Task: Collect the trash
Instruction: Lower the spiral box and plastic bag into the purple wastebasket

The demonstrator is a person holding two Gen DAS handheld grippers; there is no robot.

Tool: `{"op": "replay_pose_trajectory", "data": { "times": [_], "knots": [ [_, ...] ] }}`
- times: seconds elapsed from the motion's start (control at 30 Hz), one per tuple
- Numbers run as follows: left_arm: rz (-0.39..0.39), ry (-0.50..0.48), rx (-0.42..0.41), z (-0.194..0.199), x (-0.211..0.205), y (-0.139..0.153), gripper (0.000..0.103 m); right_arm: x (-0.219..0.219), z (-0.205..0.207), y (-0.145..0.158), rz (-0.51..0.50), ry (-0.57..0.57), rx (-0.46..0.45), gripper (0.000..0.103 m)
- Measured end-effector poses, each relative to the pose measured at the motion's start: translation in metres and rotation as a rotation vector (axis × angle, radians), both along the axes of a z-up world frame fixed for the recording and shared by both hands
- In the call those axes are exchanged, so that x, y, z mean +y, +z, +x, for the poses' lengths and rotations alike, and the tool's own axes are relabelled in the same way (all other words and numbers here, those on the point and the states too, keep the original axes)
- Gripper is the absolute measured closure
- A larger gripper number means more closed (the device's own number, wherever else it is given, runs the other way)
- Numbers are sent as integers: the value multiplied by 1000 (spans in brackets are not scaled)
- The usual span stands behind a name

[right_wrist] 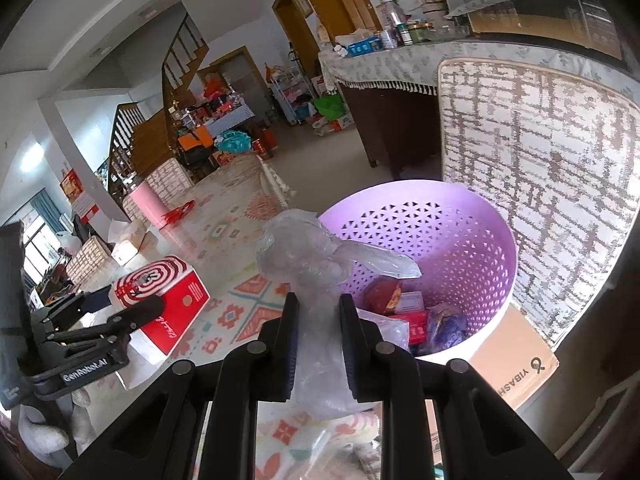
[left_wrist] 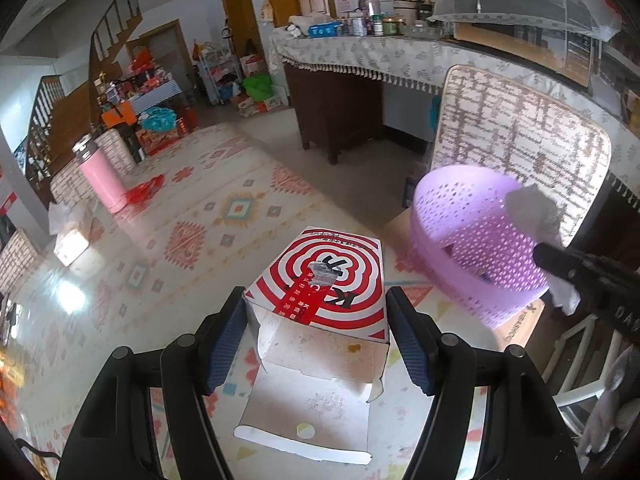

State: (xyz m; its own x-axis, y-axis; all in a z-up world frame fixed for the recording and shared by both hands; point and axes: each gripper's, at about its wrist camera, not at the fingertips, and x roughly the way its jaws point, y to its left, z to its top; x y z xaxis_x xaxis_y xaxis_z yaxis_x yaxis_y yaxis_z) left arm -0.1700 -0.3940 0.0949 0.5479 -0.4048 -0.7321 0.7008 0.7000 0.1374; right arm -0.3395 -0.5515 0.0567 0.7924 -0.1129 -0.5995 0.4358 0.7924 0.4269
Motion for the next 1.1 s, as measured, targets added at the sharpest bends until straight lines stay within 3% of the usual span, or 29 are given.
{"op": "replay_pose_trajectory", "data": {
  "times": [0.27,0.53,0.77,1.1],
  "knots": [
    [-65,-74,7,8,-41,26,34,-22,0,4,-28,-59,4,81],
    [-116,-169,108,23,-99,31,34,-53,2,10,-55,-126,13,81],
    [-126,-196,71,15,-126,26,34,-65,0,2,-41,-148,31,81],
    [-110,-196,18,8,-135,19,34,-69,-1,-11,-14,-149,40,81]
  ]
}}
